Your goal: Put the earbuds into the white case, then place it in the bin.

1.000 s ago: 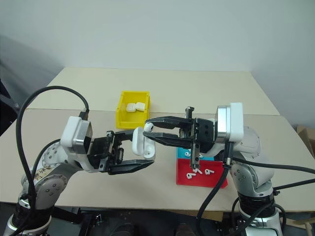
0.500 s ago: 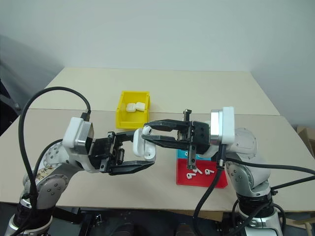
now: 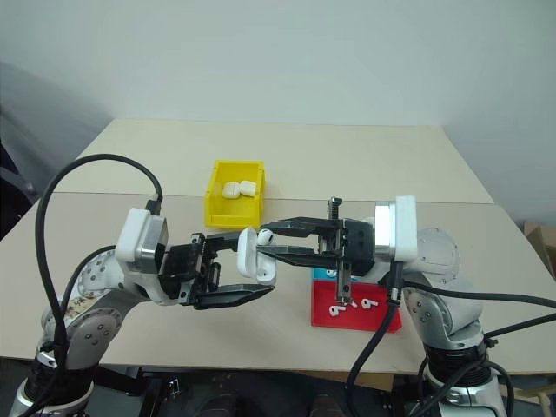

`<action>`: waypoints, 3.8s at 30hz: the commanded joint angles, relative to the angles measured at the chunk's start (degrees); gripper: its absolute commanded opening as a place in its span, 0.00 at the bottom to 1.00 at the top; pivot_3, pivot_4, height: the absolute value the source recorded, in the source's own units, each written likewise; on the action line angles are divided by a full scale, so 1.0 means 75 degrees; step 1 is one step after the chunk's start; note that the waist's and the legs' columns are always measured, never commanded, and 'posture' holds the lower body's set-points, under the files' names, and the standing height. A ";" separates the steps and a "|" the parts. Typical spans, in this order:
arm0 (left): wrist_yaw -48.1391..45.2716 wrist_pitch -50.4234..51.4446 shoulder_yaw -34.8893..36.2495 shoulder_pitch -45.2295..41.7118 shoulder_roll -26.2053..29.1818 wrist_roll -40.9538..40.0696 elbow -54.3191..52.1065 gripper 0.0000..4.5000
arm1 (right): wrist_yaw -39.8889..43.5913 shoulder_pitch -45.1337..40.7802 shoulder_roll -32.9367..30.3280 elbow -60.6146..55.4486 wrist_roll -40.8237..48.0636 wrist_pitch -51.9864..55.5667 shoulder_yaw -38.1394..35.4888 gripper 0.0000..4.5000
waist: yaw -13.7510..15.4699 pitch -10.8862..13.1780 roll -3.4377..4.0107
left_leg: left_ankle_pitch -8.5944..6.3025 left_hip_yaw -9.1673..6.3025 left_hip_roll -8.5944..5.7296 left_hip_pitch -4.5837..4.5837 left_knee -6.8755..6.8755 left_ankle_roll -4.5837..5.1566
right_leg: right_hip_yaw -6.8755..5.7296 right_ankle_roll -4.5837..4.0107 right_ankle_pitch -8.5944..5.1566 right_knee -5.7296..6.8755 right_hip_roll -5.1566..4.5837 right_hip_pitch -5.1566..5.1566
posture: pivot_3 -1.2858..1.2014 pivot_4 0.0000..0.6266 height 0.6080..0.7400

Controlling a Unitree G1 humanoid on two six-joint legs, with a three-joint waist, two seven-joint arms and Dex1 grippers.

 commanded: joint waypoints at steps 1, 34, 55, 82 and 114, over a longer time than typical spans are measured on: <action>-0.0024 -0.0138 0.0018 -0.0196 -0.0086 -0.0074 -0.0158 0.61 | 0.0076 0.0006 -0.0087 -0.0030 -0.0094 -0.0123 0.0139 0.36 | 0.0001 0.0000 0.0000 | 0.0000 0.0000 0.0000 0.0000 0.0000 0.0000 | 0.0000 0.0000 0.0000 0.0000 0.0000 0.0000 | 0.52 0.24 1.00; -0.1572 -0.2201 0.0780 0.2464 0.1505 0.2044 0.0988 0.61 | 0.2255 -0.3370 -0.3884 0.4238 -0.5552 0.0760 0.3520 0.59 | -0.0012 0.0006 0.0007 | -0.0001 0.0030 0.0007 -0.0035 -0.0019 0.0002 | 0.0011 -0.0008 0.0001 -0.0033 -0.0006 -0.0057 | 0.52 0.24 1.00; -0.0912 -0.2186 0.0666 0.2675 0.1256 0.2139 0.0543 0.61 | 0.2324 -0.3781 -0.2511 0.6173 -0.7423 0.0077 0.4067 0.59 | 0.0011 0.0007 0.0009 | -0.0001 0.0030 0.0006 -0.0066 -0.0013 0.0002 | 0.0008 -0.0010 0.0008 -0.0022 -0.0005 -0.0082 | 0.52 0.24 1.00; -0.0923 -0.2207 0.0521 0.2361 0.1229 0.2289 0.0729 0.61 | 0.2122 -0.3699 -0.2211 0.6636 -0.8076 -0.0048 0.4046 0.59 | -0.0001 0.0007 0.0009 | -0.0001 0.0030 0.0005 -0.0059 -0.0008 0.0002 | 0.0010 -0.0010 0.0007 0.0000 -0.0004 -0.0081 | 0.52 0.24 1.00; -0.0882 -0.2147 0.0476 0.2309 0.1220 0.2348 0.0725 0.61 | 0.2202 -0.3493 -0.2311 0.6492 -0.8157 -0.0420 0.4059 0.20 | -0.0002 0.0006 0.0009 | -0.0001 0.0030 0.0005 -0.0051 -0.0006 0.0002 | 0.0011 -0.0010 0.0007 0.0007 -0.0003 -0.0077 | 0.52 0.24 1.00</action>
